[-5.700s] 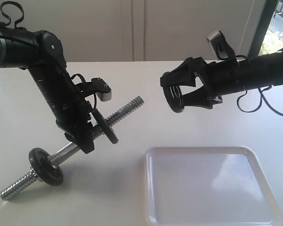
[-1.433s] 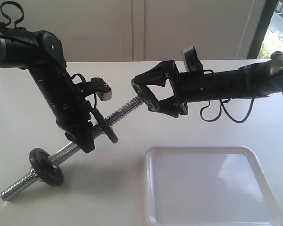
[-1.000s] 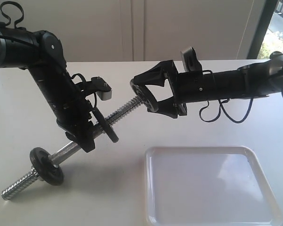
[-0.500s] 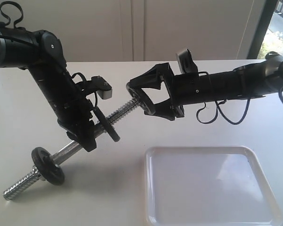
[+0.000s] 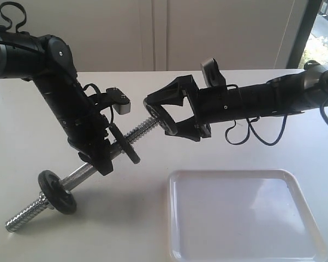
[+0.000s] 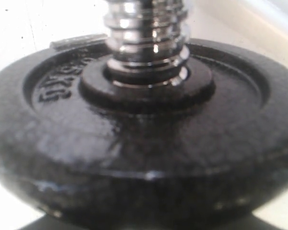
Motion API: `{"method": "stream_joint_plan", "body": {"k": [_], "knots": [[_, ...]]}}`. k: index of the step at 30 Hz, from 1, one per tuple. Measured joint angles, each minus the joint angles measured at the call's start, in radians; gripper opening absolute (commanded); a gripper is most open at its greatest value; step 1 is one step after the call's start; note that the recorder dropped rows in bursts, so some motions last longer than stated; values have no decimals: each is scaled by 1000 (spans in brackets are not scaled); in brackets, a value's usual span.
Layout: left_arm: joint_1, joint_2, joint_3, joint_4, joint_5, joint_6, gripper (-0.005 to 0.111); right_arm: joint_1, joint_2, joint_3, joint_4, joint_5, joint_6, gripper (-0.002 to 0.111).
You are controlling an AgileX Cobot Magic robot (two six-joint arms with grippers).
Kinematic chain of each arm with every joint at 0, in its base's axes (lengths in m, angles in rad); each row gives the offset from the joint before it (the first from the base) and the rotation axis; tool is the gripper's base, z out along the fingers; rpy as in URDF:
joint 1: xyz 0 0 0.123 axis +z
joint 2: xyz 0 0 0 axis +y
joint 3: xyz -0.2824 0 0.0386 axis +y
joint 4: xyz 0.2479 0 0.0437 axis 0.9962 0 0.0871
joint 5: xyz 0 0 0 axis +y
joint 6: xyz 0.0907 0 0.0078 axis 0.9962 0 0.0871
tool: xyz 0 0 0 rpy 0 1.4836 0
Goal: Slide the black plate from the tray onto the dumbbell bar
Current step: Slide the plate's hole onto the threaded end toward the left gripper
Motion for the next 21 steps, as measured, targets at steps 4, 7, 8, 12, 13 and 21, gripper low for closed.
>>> {"method": "stream_joint_plan", "body": {"k": [4, 7, 8, 12, 13, 21], "knots": [[0, 0, 0, -8, -6, 0, 0, 22, 0, 0, 0, -9, 0, 0], [0, 0, 0, -10, -6, 0, 0, 45, 4, 0, -2, -21, 0, 0], [0, 0, 0, -10, -6, 0, 0, 50, 4, 0, -2, -24, -2, 0], [0, -2, 0, -11, -6, 0, 0, 72, 4, 0, -6, -34, -9, 0], [0, -2, 0, -11, -6, 0, 0, 79, 4, 0, -8, -37, -11, 0], [0, -2, 0, -13, -4, 2, 0, 111, 8, 0, -9, -49, -13, 0]]}}
